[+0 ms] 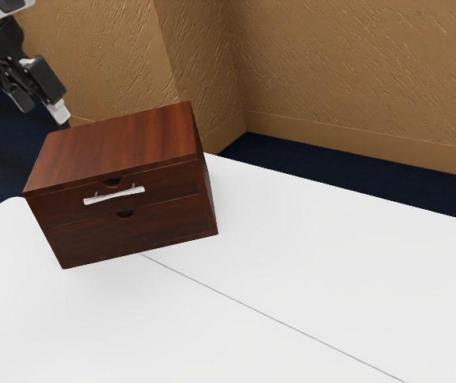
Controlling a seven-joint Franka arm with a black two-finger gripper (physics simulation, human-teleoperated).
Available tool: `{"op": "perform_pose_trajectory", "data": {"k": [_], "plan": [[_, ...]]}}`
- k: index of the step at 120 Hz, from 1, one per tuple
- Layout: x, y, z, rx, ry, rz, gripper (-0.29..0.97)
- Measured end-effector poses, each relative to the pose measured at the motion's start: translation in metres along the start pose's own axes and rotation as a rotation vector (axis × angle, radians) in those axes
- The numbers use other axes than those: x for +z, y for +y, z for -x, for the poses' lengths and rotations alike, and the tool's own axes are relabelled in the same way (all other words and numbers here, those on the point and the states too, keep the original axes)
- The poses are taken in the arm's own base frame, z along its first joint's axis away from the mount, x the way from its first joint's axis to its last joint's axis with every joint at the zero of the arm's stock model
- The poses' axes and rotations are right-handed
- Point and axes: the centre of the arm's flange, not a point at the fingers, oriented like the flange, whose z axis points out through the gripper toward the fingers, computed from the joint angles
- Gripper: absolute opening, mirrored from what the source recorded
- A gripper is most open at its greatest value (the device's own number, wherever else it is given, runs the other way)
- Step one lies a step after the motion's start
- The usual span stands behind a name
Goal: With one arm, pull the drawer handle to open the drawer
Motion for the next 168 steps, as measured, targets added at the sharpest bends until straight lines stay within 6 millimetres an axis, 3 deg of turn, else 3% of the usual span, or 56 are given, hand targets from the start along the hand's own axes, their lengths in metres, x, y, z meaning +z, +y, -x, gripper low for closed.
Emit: {"op": "perform_pose_trajectory", "data": {"k": [41, 51, 66, 80, 95, 112, 138, 156, 162, 168], "plan": [[0.017, -0.003, 0.005, -0.012, -0.077, 0.031, 0.68], [0.035, 0.001, -0.001, -0.01, -0.132, 0.03, 0.68], [0.043, 0.004, -0.001, -0.001, -0.171, 0.0, 0.68], [0.054, -0.004, 0.024, 0.016, -0.195, -0.001, 0.68], [0.055, 0.017, 0.055, 0.093, -0.171, -0.059, 0.68], [0.06, 0.007, 0.095, 0.108, -0.104, -0.109, 0.68], [0.099, 0.012, 0.098, 0.203, -0.052, -0.2, 0.68], [0.104, 0.016, 0.1, 0.275, 0.011, -0.257, 0.68], [0.111, 0.011, 0.099, 0.282, 0.018, -0.252, 0.68], [0.133, -0.012, 0.105, 0.251, -0.006, -0.22, 0.68]]}}
